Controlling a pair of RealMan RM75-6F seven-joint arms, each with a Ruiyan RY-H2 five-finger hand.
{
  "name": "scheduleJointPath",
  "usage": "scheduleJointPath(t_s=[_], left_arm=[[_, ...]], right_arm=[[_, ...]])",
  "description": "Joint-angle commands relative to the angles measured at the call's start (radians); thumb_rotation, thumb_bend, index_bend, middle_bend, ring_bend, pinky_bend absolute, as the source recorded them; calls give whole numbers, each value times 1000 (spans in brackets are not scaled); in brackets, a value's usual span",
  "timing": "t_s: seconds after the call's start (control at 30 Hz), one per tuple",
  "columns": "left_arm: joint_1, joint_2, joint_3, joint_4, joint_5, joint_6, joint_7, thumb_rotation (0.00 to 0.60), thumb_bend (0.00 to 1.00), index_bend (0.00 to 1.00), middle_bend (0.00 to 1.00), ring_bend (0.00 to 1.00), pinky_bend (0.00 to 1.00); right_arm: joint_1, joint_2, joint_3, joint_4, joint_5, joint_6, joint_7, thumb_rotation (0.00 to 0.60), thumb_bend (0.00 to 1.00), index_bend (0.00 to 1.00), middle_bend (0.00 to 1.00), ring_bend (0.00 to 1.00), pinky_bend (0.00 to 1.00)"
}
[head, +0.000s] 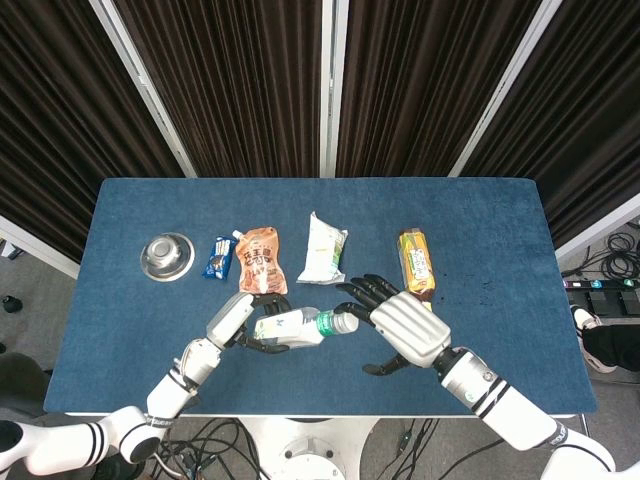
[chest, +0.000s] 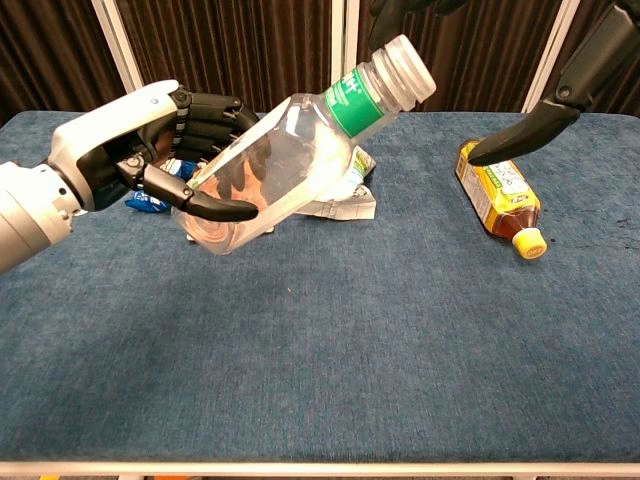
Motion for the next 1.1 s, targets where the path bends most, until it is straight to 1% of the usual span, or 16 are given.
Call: scheduleJointPath(t_s=[0.03,0.27,0.5,1.1], left_arm=[[0,1,0,-1,1,2,-1,600,203,620,592,517,530],[1,4,0,-4,2,6,-3,600,204,621,592,517,530],[1,4,-3,-1,-5,5,-5,600,204,623,593,517,530],[-1,1,-2,7,-11,-5,-13,600,204,623,593,517,530]], right_arm=[[0,-3,4,5,7,5,3,572,38,239,59,0,0],[1,-5,10,24,30,7,14,572,38,240,60,0,0],[-15,10,-4,15,-2,7,26,574,42,240,60,0,0],[-19,4,-6,-3,-41,16,4,571,44,240,60,0,0]])
